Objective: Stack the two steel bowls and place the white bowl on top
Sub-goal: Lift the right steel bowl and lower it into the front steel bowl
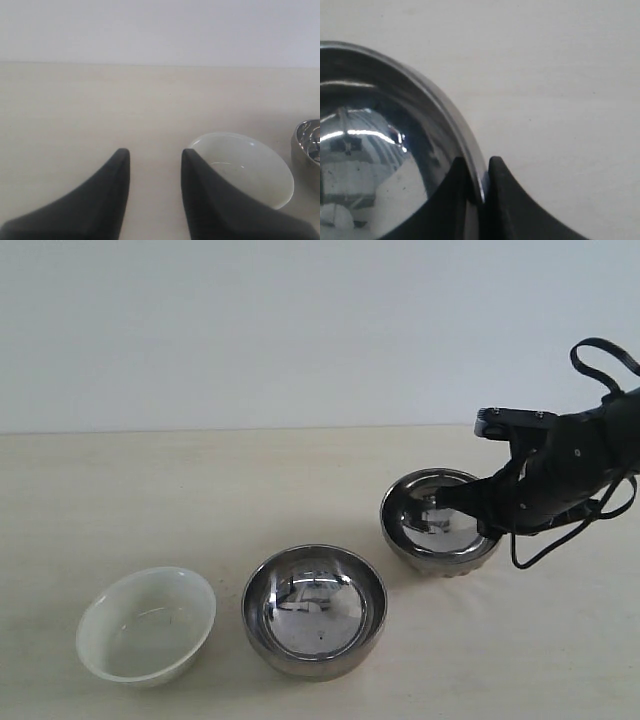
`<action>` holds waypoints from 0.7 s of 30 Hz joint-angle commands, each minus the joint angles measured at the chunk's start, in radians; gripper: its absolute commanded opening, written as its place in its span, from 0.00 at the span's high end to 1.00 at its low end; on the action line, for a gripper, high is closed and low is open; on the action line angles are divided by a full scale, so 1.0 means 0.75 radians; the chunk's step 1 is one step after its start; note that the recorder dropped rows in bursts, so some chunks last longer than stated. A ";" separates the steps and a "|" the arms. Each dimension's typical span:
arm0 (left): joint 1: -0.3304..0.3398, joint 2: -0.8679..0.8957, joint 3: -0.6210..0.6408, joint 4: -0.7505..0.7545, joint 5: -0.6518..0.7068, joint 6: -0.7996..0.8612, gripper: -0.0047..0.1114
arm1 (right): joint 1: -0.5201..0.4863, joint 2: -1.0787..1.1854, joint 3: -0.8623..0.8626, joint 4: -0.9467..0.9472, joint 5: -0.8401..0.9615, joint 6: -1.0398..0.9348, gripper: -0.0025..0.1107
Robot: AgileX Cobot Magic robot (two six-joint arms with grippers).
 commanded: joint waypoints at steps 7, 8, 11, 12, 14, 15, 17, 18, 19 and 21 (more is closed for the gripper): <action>0.004 -0.004 0.005 -0.002 0.001 0.004 0.68 | -0.005 -0.181 0.011 -0.032 0.202 -0.071 0.98; 0.004 -0.004 0.005 -0.002 0.001 0.004 0.68 | -0.005 -0.199 0.011 -0.032 0.218 -0.075 0.98; 0.004 -0.004 0.005 -0.002 0.001 0.004 0.68 | -0.005 -0.246 0.011 -0.014 0.270 -0.104 0.98; 0.004 -0.004 0.005 -0.002 0.001 0.004 0.68 | -0.002 -0.263 0.011 0.007 0.287 -0.134 0.98; 0.004 -0.004 0.005 -0.002 0.001 0.004 0.68 | 0.008 -0.295 0.011 0.058 0.313 -0.188 0.98; 0.004 -0.004 0.005 -0.002 0.001 0.004 0.68 | 0.014 -0.311 0.011 0.091 0.326 -0.221 0.98; 0.004 -0.004 0.005 -0.002 0.001 0.004 0.68 | 0.034 -0.345 0.011 0.151 0.333 -0.284 0.98; 0.004 -0.004 0.005 -0.002 0.001 0.004 0.68 | 0.047 -0.363 0.011 0.193 0.337 -0.303 0.98; 0.004 -0.004 0.005 -0.002 0.001 0.004 0.68 | 0.061 -0.382 0.011 0.222 0.339 -0.328 0.98; 0.004 -0.004 0.005 -0.002 0.001 0.004 0.68 | 0.093 -0.414 0.011 0.251 0.348 -0.358 0.98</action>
